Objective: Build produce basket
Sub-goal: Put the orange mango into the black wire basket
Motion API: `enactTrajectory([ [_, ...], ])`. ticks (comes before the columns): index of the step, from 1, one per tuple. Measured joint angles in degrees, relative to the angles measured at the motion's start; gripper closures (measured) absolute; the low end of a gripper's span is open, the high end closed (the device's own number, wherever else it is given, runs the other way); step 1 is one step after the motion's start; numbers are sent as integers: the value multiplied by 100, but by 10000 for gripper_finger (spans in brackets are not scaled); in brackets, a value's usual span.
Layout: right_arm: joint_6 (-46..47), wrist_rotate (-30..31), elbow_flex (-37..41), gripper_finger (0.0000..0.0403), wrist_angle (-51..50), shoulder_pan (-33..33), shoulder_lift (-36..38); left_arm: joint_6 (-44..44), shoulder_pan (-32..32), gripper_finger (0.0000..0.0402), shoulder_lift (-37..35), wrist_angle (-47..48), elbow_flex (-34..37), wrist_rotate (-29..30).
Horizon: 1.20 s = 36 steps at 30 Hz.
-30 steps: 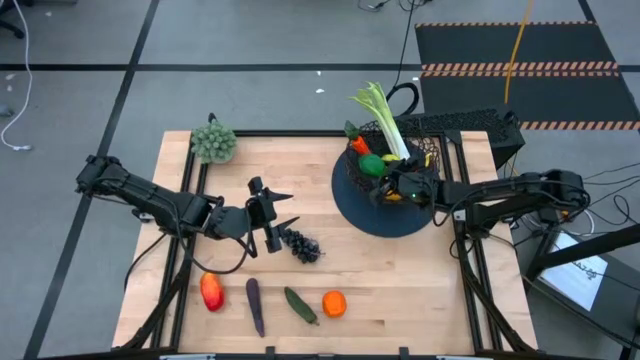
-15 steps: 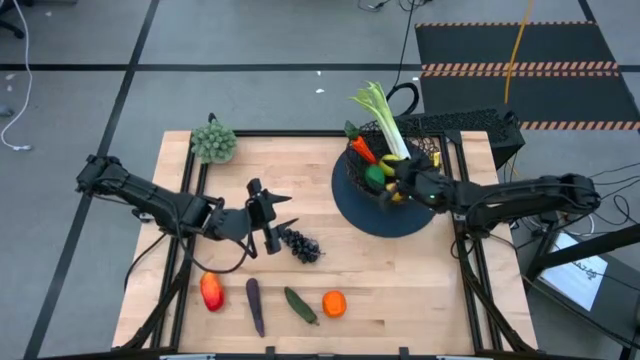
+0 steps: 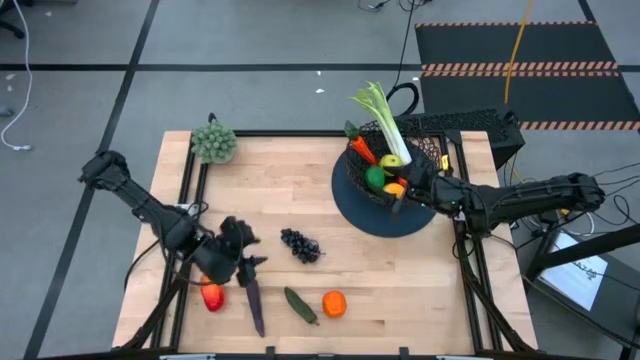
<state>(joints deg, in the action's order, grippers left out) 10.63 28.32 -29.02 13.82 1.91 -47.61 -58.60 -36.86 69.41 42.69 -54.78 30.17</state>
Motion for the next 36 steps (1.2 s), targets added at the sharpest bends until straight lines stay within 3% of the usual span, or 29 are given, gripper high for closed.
enactTrajectory([
  [8, -41, -3, 0, 62, 44, 9, 0, -3322, -574, 135, 79, 836, 0, -1289],
  [15, -80, -7, 0, 62, 86, 9, 0, -5361, -854, 135, 72, 2040, 0, -1987],
  [21, -107, -7, 0, 62, 92, 9, 0, -6979, -1174, 135, 187, 2488, 0, -2791],
  [27, -214, -9, 0, 62, 92, 9, 0, -7670, -1455, 135, 583, 2409, 0, -3387],
  [36, -204, -9, -2, 62, 101, 9, 0, -8102, -1582, 135, 1172, 1952, 2, -3466],
])
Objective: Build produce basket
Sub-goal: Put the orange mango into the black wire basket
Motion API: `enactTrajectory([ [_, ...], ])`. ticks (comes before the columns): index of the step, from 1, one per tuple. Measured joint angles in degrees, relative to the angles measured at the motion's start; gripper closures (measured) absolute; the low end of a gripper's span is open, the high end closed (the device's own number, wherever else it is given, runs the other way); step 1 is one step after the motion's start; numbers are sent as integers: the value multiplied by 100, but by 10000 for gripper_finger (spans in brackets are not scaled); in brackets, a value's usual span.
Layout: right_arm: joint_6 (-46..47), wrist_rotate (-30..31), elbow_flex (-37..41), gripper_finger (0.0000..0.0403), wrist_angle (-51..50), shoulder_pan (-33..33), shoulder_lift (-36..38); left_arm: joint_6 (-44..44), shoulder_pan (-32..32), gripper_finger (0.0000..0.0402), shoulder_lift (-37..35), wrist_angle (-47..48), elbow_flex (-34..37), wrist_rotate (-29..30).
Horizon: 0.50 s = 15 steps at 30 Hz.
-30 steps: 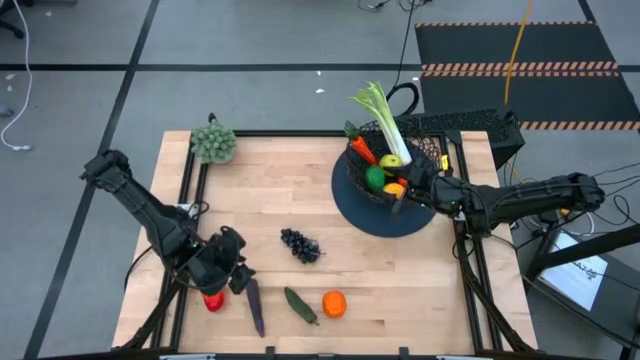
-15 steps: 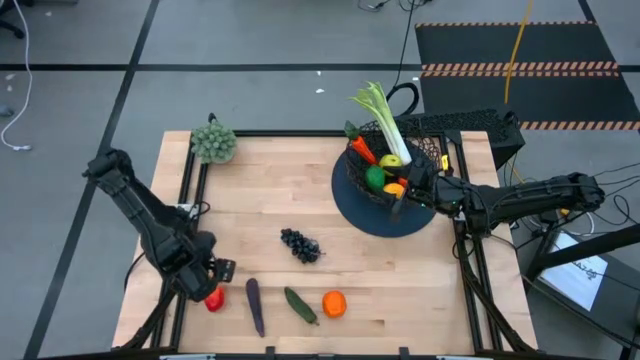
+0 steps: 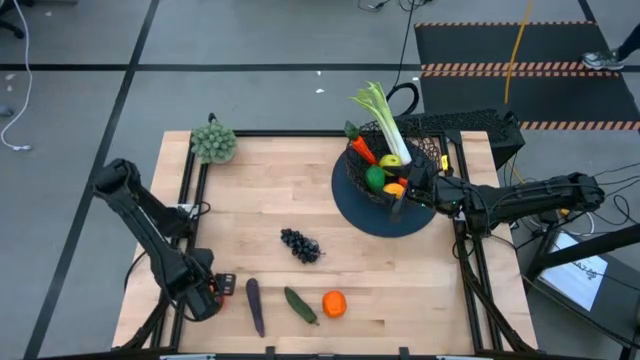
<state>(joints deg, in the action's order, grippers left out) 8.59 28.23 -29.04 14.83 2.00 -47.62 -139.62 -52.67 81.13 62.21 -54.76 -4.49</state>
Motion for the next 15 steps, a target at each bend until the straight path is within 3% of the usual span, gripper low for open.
enactTrajectory([
  [15, 119, -2, 0, 62, 30, 0, 0, 152, 3, 120, 796, -239, -16, -302],
])
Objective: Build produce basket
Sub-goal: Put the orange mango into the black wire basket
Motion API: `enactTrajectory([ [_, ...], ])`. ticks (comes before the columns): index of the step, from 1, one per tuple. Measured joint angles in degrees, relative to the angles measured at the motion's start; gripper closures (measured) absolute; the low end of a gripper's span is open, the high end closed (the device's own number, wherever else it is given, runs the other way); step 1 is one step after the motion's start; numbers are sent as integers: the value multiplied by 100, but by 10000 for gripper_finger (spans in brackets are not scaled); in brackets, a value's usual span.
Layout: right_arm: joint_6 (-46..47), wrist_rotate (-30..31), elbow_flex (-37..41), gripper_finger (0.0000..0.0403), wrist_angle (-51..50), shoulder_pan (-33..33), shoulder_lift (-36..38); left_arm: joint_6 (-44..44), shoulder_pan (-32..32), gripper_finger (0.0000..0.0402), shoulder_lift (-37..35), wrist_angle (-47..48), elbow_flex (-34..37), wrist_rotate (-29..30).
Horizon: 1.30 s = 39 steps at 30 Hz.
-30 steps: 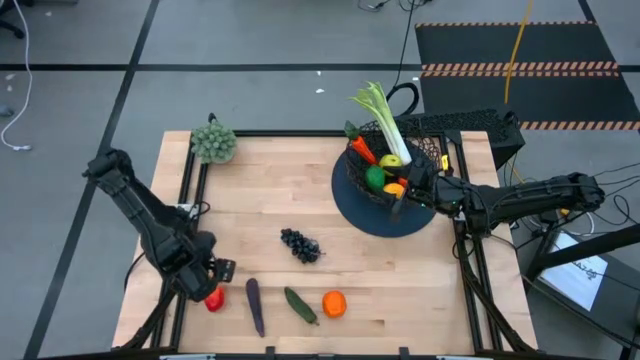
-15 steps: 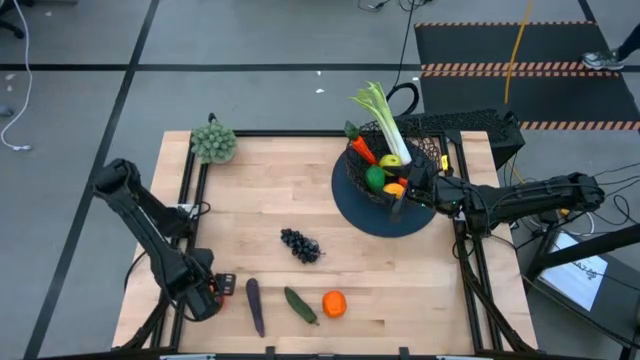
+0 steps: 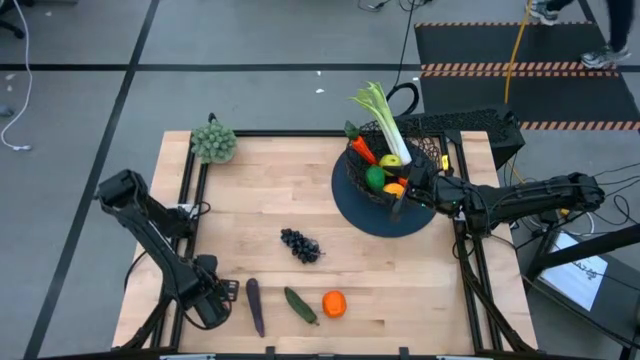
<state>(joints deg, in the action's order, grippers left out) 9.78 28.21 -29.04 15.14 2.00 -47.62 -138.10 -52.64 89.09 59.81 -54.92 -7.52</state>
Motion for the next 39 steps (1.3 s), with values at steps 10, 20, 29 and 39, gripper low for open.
enactTrajectory([
  [10, 0, 0, -2, 62, 2, 0, 0, 50, 9, 65, 296, -208, 93, 258],
  [20, 0, -2, -4, 62, 1, 0, -2, 470, 76, 125, 614, -376, 195, 447],
  [29, 2, -2, -4, 62, 2, 0, -2, 1606, 573, 122, -66, -299, 195, 1483],
  [39, 4, -151, -4, 62, 89, 0, -11, 4264, 1882, 139, -1765, -461, 191, 4201],
])
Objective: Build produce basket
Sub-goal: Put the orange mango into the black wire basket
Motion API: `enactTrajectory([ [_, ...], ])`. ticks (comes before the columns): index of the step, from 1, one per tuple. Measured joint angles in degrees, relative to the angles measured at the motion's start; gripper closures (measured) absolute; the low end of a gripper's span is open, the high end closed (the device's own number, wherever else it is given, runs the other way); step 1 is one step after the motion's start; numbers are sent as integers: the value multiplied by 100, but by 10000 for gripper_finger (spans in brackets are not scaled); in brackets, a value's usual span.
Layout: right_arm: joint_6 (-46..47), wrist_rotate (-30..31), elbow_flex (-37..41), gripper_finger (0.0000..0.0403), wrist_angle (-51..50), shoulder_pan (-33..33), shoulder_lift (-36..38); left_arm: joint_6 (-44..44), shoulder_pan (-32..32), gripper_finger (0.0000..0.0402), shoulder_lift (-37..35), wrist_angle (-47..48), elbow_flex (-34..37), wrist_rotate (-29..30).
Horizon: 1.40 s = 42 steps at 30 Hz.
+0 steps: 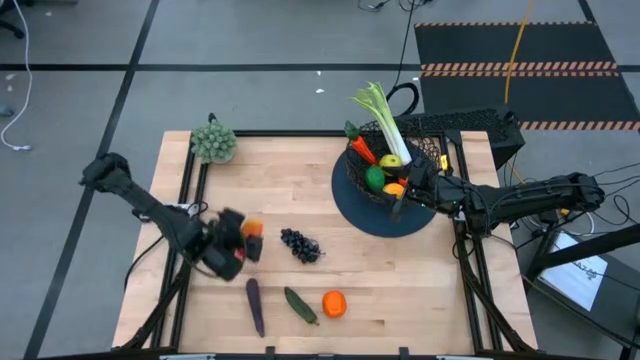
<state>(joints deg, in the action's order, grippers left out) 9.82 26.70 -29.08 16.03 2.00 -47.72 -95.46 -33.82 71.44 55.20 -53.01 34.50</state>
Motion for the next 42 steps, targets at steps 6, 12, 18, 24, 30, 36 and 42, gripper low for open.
enactTrajectory([
  [6, -132, -196, 0, 62, 270, -1, -134, 3339, 1152, 126, -645, -1706, -2, 1184],
  [12, -151, -315, 0, 62, 874, 0, -638, 6128, 2146, 121, -533, -4076, -2, 741],
  [18, 330, -1241, 0, 62, 1645, 0, -1507, 7609, 2625, 136, 53, -5912, -13, -635],
  [24, 512, -2103, 0, 62, 2833, 169, -2476, 8109, 2673, 112, 995, -7519, -7, -1683],
  [30, 353, -2084, 0, 60, 3796, 345, -2975, 8188, 2675, 120, 1889, -8878, -7, -1998],
  [36, 87, -2074, 0, 37, 3840, 413, -3187, 8346, 2700, 132, 2254, -9776, -7, -2000],
  [42, 118, -1853, 2, 24, 4044, 407, -3301, 8468, 2751, 112, 2372, -9993, -7, -2000],
])
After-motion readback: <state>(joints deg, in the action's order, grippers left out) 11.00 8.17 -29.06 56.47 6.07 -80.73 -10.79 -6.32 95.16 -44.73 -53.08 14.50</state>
